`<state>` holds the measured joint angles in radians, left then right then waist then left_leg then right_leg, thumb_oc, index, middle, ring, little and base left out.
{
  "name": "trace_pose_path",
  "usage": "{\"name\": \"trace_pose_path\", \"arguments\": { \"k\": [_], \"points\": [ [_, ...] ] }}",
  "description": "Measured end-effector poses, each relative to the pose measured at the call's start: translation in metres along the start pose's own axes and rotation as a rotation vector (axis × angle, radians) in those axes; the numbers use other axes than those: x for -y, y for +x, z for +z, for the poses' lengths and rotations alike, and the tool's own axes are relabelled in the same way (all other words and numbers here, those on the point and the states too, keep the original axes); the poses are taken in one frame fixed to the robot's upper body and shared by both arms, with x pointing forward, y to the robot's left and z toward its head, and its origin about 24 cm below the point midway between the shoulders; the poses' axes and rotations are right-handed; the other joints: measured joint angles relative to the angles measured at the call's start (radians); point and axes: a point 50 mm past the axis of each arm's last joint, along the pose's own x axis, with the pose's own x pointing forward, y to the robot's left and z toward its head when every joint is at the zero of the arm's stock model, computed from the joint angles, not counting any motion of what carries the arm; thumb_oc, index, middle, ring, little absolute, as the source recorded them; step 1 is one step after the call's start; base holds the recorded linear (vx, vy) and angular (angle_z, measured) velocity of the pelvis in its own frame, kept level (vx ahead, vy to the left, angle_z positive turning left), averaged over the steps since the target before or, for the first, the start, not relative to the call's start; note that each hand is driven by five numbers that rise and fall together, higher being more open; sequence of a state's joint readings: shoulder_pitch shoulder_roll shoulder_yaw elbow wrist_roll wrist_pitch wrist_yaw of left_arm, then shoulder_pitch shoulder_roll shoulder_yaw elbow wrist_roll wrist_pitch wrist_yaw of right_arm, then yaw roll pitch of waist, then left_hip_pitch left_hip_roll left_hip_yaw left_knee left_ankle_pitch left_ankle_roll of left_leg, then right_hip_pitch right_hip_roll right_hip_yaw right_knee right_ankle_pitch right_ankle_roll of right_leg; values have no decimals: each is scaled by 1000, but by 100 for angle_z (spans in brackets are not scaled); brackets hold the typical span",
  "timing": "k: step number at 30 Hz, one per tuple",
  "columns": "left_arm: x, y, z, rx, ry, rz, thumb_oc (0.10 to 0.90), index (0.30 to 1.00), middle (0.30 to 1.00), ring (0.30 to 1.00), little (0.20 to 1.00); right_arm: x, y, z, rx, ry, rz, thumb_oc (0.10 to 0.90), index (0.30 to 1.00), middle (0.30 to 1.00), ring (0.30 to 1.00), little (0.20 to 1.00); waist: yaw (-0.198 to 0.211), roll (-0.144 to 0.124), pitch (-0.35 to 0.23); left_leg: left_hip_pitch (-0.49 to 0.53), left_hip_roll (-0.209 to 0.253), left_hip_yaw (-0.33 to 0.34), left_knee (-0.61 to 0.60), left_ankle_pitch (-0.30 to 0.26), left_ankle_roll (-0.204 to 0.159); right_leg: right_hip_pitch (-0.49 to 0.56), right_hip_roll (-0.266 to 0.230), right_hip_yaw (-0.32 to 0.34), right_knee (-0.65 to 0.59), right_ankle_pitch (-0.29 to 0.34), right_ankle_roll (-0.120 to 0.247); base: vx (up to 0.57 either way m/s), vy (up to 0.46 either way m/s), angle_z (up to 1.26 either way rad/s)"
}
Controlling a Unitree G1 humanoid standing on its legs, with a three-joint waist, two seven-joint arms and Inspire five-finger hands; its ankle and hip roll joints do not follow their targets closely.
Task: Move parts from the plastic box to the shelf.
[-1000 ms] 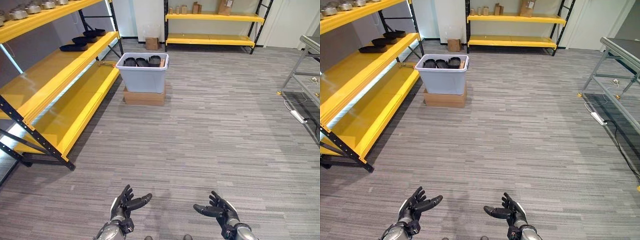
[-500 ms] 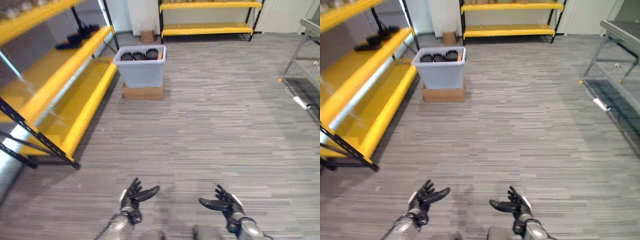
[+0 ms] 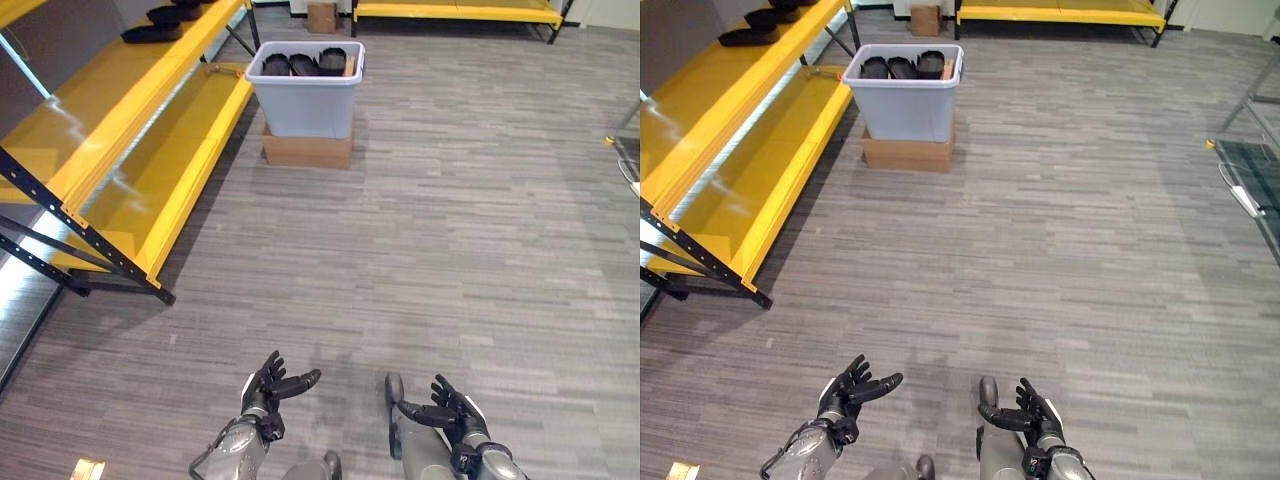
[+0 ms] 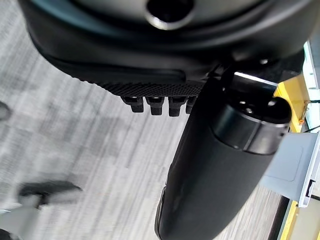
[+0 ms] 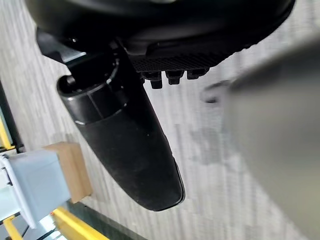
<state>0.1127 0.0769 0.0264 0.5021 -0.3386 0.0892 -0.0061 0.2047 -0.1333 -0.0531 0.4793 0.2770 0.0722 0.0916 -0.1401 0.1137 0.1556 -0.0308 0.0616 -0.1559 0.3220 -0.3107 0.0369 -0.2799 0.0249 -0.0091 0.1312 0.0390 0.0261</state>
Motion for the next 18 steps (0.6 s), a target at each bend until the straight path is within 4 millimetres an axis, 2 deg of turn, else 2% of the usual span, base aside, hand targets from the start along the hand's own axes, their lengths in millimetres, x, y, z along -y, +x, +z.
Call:
{"name": "trace_pose_path", "arguments": {
  "k": [1, 2, 3, 4, 6, 7, 8, 9, 10, 11, 12, 14, 15, 16, 17, 18],
  "points": [
    [-7, -3, -3, -12, 22, 8, 900, 1000, 1000, 1000, 1000, 0, -2, -4, -7, 2, 0, 900, 1000, 1000, 1000, 1000, -3, -32, -51, 15, -6, 8, -6, -13, -34, 30, -12, -3, -22, 24, 0, 399, -301, 28],
    [-8, -4, -7, -26, 10, 20, 900, 1000, 1000, 1000, 1000, 3, 0, -3, -14, -13, -3, 900, 1000, 1000, 1000, 1000, 9, -24, -74, 47, 23, 29, 2, -49, -52, 42, 15, -8, 6, 57, -26, 356, -320, -6],
    [-7, -4, -8, -30, 7, 19, 900, 1000, 1000, 1000, 1000, 5, 1, -1, -10, -19, -11, 900, 1000, 1000, 1000, 1000, 4, -15, -79, 39, 44, 45, 27, -49, -52, 47, 35, -11, 17, 42, -34, 346, -352, -24],
    [-5, -3, -1, -4, 16, 0, 900, 1000, 1000, 1000, 1000, 10, 4, 8, 9, -40, -21, 900, 1000, 1000, 1000, 1000, 6, -11, -83, 29, 75, 64, 95, -30, -57, 44, 65, -27, 70, 0, -68, 304, -439, -8],
    [2, -1, 8, 29, 24, -25, 900, 1000, 1000, 1000, 1000, 14, 7, 18, 38, -59, -34, 900, 1000, 1000, 1000, 1000, 7, -32, -88, 1, 81, 67, 194, 17, -53, 43, 73, -32, 105, -32, -81, 188, -375, 1],
    [14, 5, 20, 63, 26, -62, 900, 1000, 1000, 1000, 1000, 20, 10, 31, 70, -77, -57, 900, 1000, 1000, 1000, 1000, 19, -63, -75, -101, 58, 37, 461, 51, -42, 56, 71, -22, 114, -61, -99, 86, -176, 3],
    [18, 7, 25, 77, 23, -74, 900, 1000, 1000, 1000, 1000, 20, 12, 33, 71, -82, -60, 900, 1000, 1000, 1000, 1000, 34, -83, -76, -110, 36, 39, 522, 68, -47, 60, 64, -13, 111, -63, -103, 245, -262, -15],
    [19, 8, 30, 96, 27, -89, 900, 1000, 1000, 1000, 1000, 18, 14, 37, 80, -82, -59, 900, 1000, 1000, 1000, 1000, 49, -127, -68, -121, 14, 44, 560, 82, -51, 87, 58, 14, 95, -60, -118, 153, -83, -37],
    [18, 7, 33, 107, 29, -95, 900, 1000, 1000, 1000, 1000, 17, 16, 42, 101, -80, -57, 900, 1000, 1000, 1000, 1000, 63, -158, -59, -128, -10, 55, 560, 81, -55, 131, 59, 44, 62, -63, -144, 228, -145, -49],
    [19, 7, 35, 117, 28, -97, 900, 1000, 1000, 1000, 1000, 17, 16, 42, 99, -79, -60, 900, 1000, 1000, 1000, 1000, 74, -170, -49, -127, -15, 62, 557, 81, -58, 165, 61, 49, 37, -50, -143, 142, -101, -33],
    [16, 6, 31, 107, 27, -90, 900, 1000, 1000, 1000, 1000, 16, 17, 43, 104, -79, -58, 900, 1000, 1000, 1000, 1000, 72, -169, -46, -144, -20, 69, 552, 84, -64, 187, 68, 43, 32, -50, -143, 204, -140, -18],
    [15, 5, 29, 98, 27, -88, 900, 1000, 1000, 1000, 1000, 19, 15, 44, 113, -77, -68, 900, 1000, 1000, 1000, 1000, 72, -165, -37, -186, -34, 79, 466, 79, -63, 229, 71, 42, -17, -60, -160, 263, -109, 15],
    [14, 5, 31, 105, 26, -84, 900, 1000, 1000, 1000, 1000, 22, 16, 42, 105, -70, -82, 900, 1000, 1000, 1000, 1000, 80, -152, -20, -212, -30, 98, 409, 83, -67, 236, 74, 35, -30, -45, -161, 258, -68, 11],
    [12, 5, 31, 105, 22, -75, 900, 1000, 1000, 1000, 1000, 23, 16, 38, 87, -61, -90, 900, 1000, 1000, 1000, 1000, 89, -150, -10, -231, -27, 116, 352, 84, -69, 249, 77, 42, -50, -42, -161, 271, -50, -5],
    [8, 4, 29, 100, 11, -59, 900, 1000, 1000, 1000, 1000, 26, 14, 29, 52, -48, -105, 900, 1000, 1000, 1000, 1000, 105, -153, 0, -208, -30, 140, 174, 93, -62, 272, 71, 54, -88, -19, -155, 178, -13, -20],
    [5, 3, 27, 97, 5, -47, 900, 1000, 1000, 1000, 1000, 28, 13, 24, 34, -48, -110, 900, 1000, 1000, 1000, 1000, 121, -147, 5, -185, -28, 149, 49, 116, -62, 277, 72, 64, -97, -8, -154, 274, -6, -25]
  ]
}}
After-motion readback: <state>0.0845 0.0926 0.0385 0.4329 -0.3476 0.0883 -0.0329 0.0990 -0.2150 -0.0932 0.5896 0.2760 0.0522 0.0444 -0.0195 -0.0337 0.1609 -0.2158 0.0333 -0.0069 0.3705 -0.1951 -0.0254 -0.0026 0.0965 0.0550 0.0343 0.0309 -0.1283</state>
